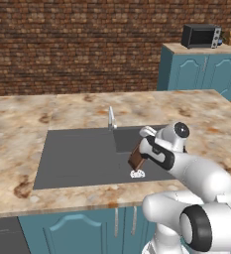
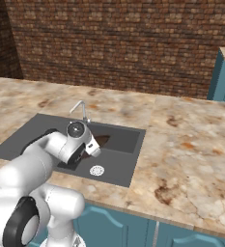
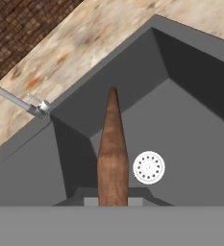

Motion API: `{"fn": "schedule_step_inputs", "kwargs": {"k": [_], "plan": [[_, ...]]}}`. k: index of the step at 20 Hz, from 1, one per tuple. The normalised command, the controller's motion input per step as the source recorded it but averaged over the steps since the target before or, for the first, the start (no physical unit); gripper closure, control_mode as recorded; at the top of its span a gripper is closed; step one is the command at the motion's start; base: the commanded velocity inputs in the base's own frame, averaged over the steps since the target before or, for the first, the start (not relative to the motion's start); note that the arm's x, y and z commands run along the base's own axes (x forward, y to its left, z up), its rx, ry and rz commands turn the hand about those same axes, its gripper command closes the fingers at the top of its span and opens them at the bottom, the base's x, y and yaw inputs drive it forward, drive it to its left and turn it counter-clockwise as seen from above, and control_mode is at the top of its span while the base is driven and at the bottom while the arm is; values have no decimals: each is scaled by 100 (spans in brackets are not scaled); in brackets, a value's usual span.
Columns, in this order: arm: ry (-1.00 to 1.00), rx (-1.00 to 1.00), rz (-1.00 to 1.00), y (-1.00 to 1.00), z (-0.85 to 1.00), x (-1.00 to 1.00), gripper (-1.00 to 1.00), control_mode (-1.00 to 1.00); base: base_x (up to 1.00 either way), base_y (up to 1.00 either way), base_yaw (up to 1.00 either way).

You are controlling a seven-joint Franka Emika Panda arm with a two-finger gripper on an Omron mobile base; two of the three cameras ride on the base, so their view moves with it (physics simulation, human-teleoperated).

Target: Move the cutting board and knife to the sink. Then move spray from the cabinet to the counter.

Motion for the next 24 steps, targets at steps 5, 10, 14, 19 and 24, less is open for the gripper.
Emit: {"fn": "schedule_step_inputs", "kwargs": {"k": [5,10,14,19,24], "plan": [[-24,0,0,0,-23,0,100,-100,0,0,0],[-13,-1,0,0,-10,0,100,-100,0,0,0],[0,-7,0,9,-41,0,100,-100,0,0,0],[0,-3,0,10,-42,0,100,-100,0,0,0],[0,0,0,11,-17,0,100,-100,0,0,0]]}}
